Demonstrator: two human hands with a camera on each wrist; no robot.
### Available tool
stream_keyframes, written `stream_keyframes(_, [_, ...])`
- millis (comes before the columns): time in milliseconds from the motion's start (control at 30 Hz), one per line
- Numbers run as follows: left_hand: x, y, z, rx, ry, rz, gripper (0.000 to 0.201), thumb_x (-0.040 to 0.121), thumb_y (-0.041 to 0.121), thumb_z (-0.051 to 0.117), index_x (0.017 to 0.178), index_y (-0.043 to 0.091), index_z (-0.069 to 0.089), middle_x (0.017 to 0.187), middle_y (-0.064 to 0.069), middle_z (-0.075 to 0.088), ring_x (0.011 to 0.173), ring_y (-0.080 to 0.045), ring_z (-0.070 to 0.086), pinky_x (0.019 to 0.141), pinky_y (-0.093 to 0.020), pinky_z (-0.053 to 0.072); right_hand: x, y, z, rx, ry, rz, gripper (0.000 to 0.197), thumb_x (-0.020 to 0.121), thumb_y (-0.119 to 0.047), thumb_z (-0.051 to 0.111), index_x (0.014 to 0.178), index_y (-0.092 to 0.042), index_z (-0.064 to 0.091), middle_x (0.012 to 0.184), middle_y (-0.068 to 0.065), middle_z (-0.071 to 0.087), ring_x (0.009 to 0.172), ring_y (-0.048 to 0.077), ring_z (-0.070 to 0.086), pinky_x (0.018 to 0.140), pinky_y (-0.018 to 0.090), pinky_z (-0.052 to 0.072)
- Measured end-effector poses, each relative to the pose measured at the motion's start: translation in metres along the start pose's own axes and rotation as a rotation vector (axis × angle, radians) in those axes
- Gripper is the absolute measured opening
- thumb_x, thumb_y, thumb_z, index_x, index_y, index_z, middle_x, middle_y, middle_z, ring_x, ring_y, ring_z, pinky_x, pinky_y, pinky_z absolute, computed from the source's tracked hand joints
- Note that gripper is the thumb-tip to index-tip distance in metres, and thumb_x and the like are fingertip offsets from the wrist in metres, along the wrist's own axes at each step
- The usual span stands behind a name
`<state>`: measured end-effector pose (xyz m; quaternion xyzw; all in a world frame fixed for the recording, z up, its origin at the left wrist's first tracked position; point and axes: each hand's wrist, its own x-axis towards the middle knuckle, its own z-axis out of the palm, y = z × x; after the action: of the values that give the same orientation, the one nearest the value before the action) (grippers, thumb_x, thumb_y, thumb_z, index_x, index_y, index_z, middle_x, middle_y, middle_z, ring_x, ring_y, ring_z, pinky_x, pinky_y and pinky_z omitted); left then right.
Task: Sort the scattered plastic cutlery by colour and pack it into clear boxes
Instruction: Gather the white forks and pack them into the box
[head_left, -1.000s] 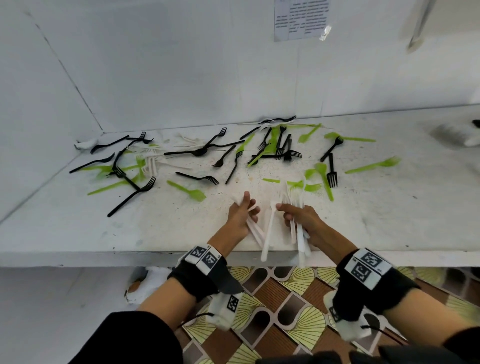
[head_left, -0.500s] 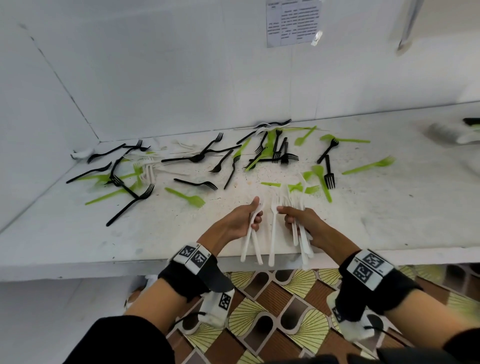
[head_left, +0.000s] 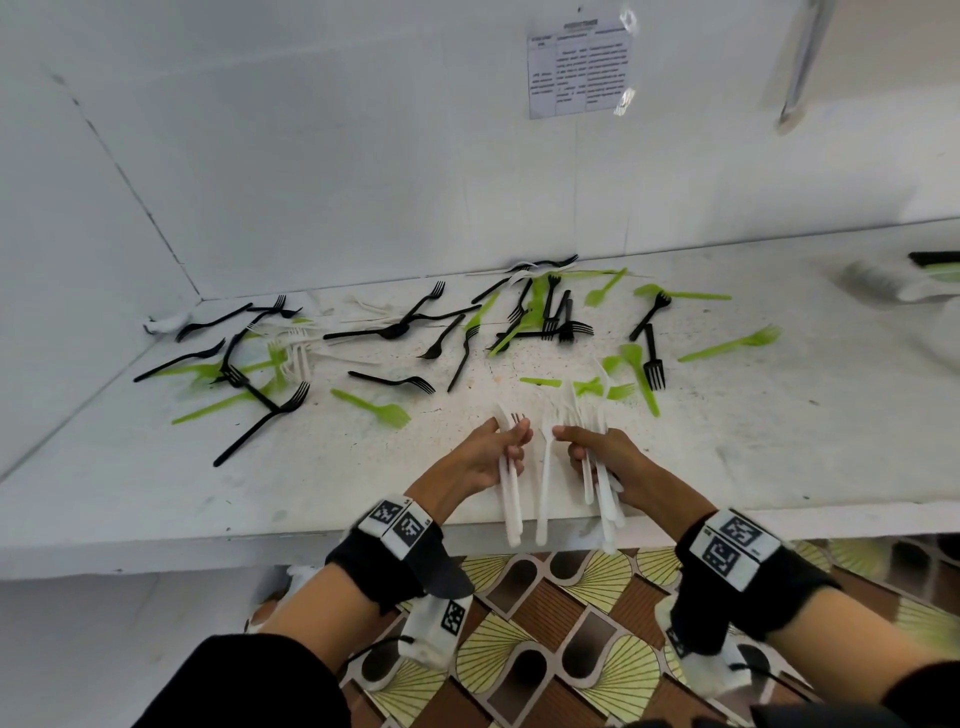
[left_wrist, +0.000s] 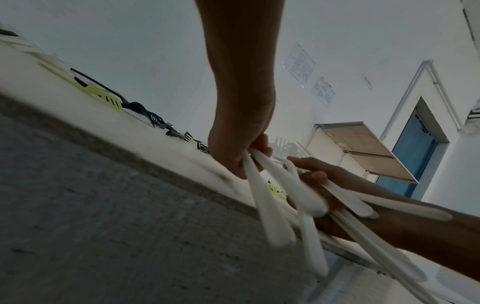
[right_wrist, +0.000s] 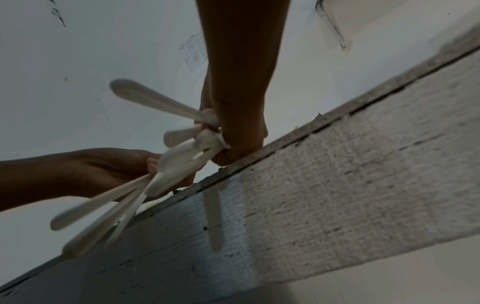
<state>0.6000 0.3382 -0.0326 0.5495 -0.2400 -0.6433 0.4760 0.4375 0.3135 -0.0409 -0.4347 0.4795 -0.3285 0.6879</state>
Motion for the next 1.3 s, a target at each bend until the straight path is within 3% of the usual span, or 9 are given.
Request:
stream_keyframes(67, [0.0,0.001,0.0,0.019,-0.004,0.008,0.007,0.097,0.023,0.048,0.098,0.016,0.048,0.078,-0.001,0.048,0.035,0.0,0.037,0.039,-0.013,0.04,0.0,0.0,0.0,-0.006,0.0,-0.002,0.024,0.081,-0.017,0.07,0.063,-0.013,0.055,0.043,-0.003,0.049,0.035,0.007,0.043,0.037,0.017,0.037])
stream_keyframes(167, [0.0,0.004,0.0,-0.016,-0.059,-0.068,0.024,0.1,0.037,0.036,0.103,0.016,0.047,0.077,-0.003,0.048,0.038,-0.004,0.038,0.041,-0.015,0.04,0.001,0.001,0.0,0.004,-0.003,0.0,0.018,0.081,-0.016,0.07,0.069,-0.012,0.058,0.044,-0.003,0.05,0.036,0.007,0.044,0.038,0.017,0.038])
stream_keyframes(300, [0.002,0.006,-0.001,-0.039,-0.066,-0.066,0.011,0.102,0.008,0.033,0.106,0.01,0.043,0.082,-0.007,0.049,0.051,-0.008,0.043,0.045,-0.016,0.046,0.001,0.001,-0.001,0.001,0.0,0.003,0.018,0.081,-0.017,0.07,0.07,-0.011,0.057,0.044,-0.003,0.05,0.035,0.007,0.044,0.037,0.017,0.038])
stream_keyframes(467, [0.001,0.003,0.0,-0.076,-0.052,-0.093,0.021,0.098,-0.002,0.027,0.092,-0.001,0.047,0.078,-0.009,0.046,0.06,-0.011,0.046,0.039,-0.014,0.042,0.001,0.001,-0.002,-0.011,-0.024,0.01,0.019,0.081,-0.017,0.07,0.069,-0.012,0.057,0.044,-0.003,0.05,0.034,0.007,0.044,0.036,0.017,0.037])
stream_keyframes(633, [0.005,-0.005,0.008,-0.097,-0.011,0.027,0.021,0.097,-0.004,0.03,0.106,0.009,0.044,0.085,-0.007,0.048,0.041,-0.005,0.046,0.036,-0.013,0.036,0.001,0.0,-0.002,-0.093,-0.056,0.011,0.031,0.081,-0.019,0.07,0.057,-0.013,0.051,0.043,-0.004,0.049,0.033,0.007,0.041,0.037,0.017,0.036])
stream_keyframes(800, [0.0,-0.01,0.014,-0.149,-0.091,0.005,0.017,0.098,0.022,0.046,0.096,0.009,0.057,0.077,-0.002,0.052,0.045,-0.004,0.044,0.04,-0.013,0.038,0.003,0.001,-0.001,-0.128,-0.059,-0.01,0.032,0.082,-0.018,0.069,0.055,-0.012,0.053,0.041,-0.004,0.049,0.034,0.007,0.043,0.039,0.017,0.038])
stream_keyframes(1000, [0.003,-0.015,0.015,0.001,-0.04,0.093,0.012,0.093,0.005,0.053,0.081,0.006,0.055,0.06,-0.001,0.051,0.043,-0.004,0.046,0.045,-0.015,0.041,0.003,0.004,0.001,-0.161,-0.04,-0.071,0.029,0.084,-0.018,0.068,0.059,-0.011,0.055,0.041,-0.005,0.051,0.035,0.005,0.046,0.04,0.015,0.039])
stream_keyframes(1167, [0.004,-0.013,0.016,0.061,0.001,0.128,0.011,0.094,0.005,0.051,0.084,0.009,0.051,0.072,-0.003,0.049,0.058,-0.008,0.045,0.044,-0.014,0.039,0.003,0.005,0.001,-0.132,0.001,-0.077,0.028,0.083,-0.018,0.069,0.06,-0.011,0.055,0.043,-0.004,0.052,0.034,0.005,0.045,0.04,0.016,0.039])
stream_keyframes(1300, [0.006,-0.013,0.018,0.035,0.006,0.15,0.007,0.095,0.011,0.051,0.088,0.012,0.048,0.076,-0.001,0.051,0.062,-0.009,0.048,0.049,-0.016,0.04,0.001,-0.001,-0.003,-0.07,-0.093,0.008,0.032,0.084,-0.018,0.067,0.055,-0.012,0.054,0.044,-0.003,0.051,0.034,0.008,0.044,0.037,0.017,0.038])
